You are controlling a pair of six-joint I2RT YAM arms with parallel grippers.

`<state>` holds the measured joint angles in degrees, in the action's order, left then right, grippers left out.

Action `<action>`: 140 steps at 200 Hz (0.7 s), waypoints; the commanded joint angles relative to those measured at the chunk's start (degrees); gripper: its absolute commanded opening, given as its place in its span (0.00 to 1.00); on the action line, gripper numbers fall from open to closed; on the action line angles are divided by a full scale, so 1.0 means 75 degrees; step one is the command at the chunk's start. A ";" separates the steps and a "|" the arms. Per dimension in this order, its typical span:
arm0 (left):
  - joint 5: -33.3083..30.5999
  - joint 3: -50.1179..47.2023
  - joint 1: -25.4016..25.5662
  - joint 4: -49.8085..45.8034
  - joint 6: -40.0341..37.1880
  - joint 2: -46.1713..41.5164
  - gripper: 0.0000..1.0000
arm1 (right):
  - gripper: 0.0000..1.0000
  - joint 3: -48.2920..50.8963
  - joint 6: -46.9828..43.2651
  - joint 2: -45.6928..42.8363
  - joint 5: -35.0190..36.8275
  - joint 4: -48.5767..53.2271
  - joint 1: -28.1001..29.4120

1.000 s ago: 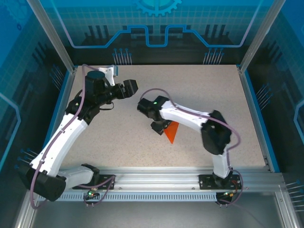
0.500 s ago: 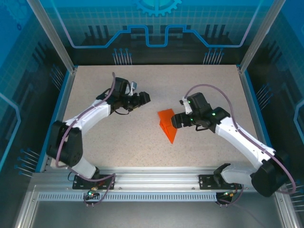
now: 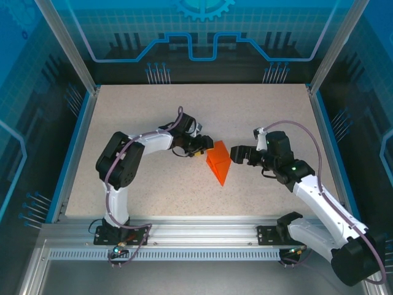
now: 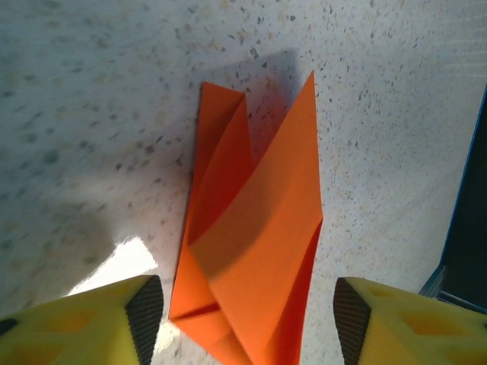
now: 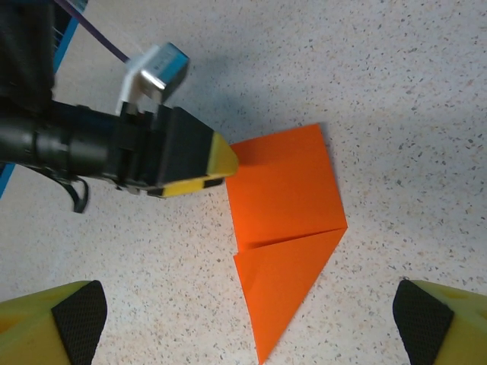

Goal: Fold a paper plane with a square sheet of paper (fold left side to right side)
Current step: Turn over the paper at the center of the table, then fold the wing for the fifth time at the center of the table.

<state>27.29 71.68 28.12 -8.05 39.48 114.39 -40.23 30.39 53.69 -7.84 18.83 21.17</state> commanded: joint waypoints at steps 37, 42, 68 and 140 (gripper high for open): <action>0.0446 0.0058 0.0125 0.0581 -0.0294 -0.0120 0.19 | 1.00 0.0447 -0.0338 -0.0064 -0.0103 -0.0647 -0.0145; 0.0490 -0.0023 0.0118 0.0633 -0.0362 -0.0206 0.18 | 1.00 0.0426 -0.0414 -0.0032 -0.0103 -0.0636 -0.0139; 0.0692 -0.0405 0.0109 0.0781 -0.0984 -0.0738 0.14 | 1.00 0.0046 -0.0811 0.0415 -0.0889 -0.0279 -0.0354; 0.1900 -0.1791 0.0041 0.1587 -0.2144 -0.2081 0.10 | 0.94 -0.0338 -0.1644 0.2936 -0.4262 -0.1951 -0.1208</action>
<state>36.07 61.17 28.82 0.40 28.10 102.08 -41.08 21.89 71.16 -28.64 11.22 14.68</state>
